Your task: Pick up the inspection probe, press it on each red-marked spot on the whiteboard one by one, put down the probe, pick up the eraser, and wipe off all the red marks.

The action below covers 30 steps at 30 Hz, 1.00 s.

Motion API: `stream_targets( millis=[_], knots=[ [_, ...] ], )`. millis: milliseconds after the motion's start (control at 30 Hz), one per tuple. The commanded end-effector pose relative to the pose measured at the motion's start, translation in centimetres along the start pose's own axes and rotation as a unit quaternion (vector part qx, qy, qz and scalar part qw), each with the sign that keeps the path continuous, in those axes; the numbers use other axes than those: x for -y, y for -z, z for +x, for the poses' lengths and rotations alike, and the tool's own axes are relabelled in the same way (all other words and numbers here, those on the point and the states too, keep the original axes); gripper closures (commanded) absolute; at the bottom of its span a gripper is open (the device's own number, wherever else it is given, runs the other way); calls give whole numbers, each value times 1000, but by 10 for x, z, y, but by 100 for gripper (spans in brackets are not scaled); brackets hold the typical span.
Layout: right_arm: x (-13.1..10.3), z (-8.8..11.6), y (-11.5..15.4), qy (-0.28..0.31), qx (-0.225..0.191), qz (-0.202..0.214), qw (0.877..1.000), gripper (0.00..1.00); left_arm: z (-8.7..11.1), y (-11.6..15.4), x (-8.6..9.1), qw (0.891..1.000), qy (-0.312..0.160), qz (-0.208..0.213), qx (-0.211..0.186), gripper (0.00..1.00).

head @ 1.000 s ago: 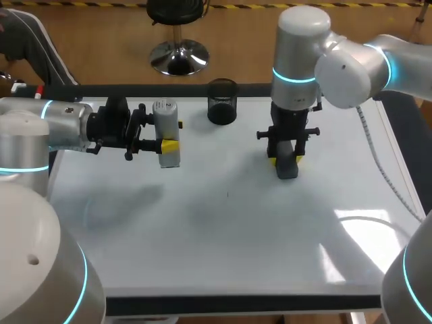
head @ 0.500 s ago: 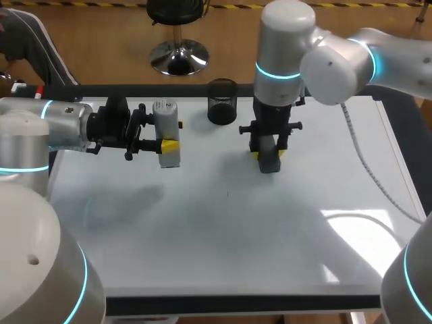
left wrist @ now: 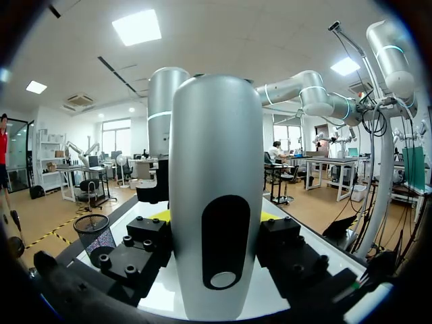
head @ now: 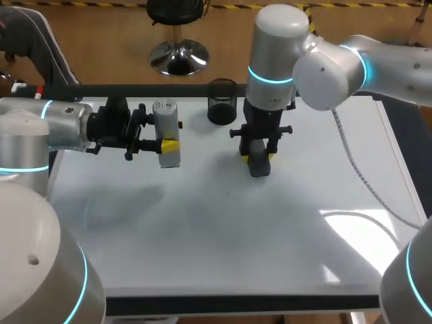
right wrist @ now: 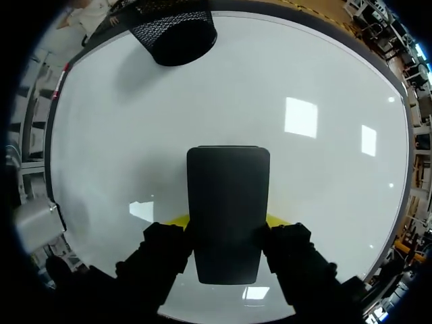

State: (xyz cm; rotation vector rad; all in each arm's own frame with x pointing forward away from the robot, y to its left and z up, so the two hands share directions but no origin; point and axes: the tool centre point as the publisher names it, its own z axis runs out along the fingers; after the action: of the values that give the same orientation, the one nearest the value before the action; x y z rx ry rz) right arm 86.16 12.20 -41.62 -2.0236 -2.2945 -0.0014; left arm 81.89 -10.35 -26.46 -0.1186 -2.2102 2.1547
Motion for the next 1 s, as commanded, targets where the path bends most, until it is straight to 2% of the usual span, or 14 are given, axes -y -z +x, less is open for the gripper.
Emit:
stream_targets(
  millis=[33,367,1000],
  knots=[
    [-7,4,-8,1,2,7,1000,100,0,-1,0,1000,-1,1,1,100],
    [-4,-7,-17,-4,3,15,1000,100,0,-1,0,1000,-1,1,1,100],
    [9,-62,-11,-39,18,15,999,100,0,-1,0,1000,-1,1,1,100]
  ],
)
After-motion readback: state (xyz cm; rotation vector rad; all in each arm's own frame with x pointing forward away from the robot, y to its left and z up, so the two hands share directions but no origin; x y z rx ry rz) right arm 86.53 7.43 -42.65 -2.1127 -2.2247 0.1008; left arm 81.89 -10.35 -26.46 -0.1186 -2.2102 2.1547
